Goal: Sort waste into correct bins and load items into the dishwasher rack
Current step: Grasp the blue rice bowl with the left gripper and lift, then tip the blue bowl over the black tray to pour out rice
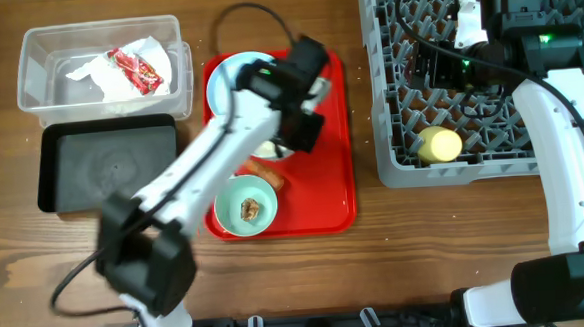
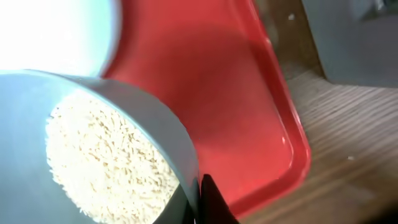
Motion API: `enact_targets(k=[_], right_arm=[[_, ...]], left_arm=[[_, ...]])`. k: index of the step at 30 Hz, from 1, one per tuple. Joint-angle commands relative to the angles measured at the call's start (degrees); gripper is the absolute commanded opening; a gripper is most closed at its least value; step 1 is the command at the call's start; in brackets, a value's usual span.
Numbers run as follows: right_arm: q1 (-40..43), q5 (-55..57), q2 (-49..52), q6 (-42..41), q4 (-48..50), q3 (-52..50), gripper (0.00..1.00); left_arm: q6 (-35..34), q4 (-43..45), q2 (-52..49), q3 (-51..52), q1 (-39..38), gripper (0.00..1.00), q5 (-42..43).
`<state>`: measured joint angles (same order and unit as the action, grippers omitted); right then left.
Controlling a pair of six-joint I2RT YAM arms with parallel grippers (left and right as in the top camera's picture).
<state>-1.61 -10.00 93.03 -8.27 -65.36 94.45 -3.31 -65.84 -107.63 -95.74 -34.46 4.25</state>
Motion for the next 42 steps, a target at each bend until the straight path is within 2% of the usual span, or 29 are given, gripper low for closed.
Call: enact_targets(k=[1,4,8,15,18,22,28,37,42], right_arm=[[0.24,1.14,0.20,0.70,0.20,0.68,1.00],[0.24,0.98,0.20,0.66,0.17,0.68,1.00],[0.24,0.98,0.20,0.63,0.15,0.68,1.00],[0.24,0.98,0.20,0.63,0.07,0.68,1.00],[0.24,0.96,0.20,0.61,-0.11,0.68,1.00],[0.22,0.94,0.20,0.57,-0.09,0.68,1.00],[0.22,0.96,0.20,0.59,-0.61,0.68,1.00],[0.22,0.96,0.20,0.61,-1.60,0.68,1.00],[0.22,0.98,0.20,0.61,-1.62,0.68,1.00]], left_arm=[[-1.86,-4.76,7.30,-1.40,8.61,0.04,4.55],[-1.38,-8.15,8.66,-1.33,15.50,0.04,6.29],[6.54,-11.10,8.63,0.15,25.18,0.04,16.17],[18.05,-9.09,8.52,8.11,40.46,0.04,35.32],[20.79,-5.95,8.50,12.02,46.51,0.04,42.58],[20.92,0.00,8.41,16.85,53.62,0.04,49.35],[20.90,7.02,8.31,23.10,60.41,0.04,54.14],[20.90,17.42,6.99,29.59,66.29,0.04,66.79],[20.90,18.43,5.60,30.27,68.41,0.04,69.68]])
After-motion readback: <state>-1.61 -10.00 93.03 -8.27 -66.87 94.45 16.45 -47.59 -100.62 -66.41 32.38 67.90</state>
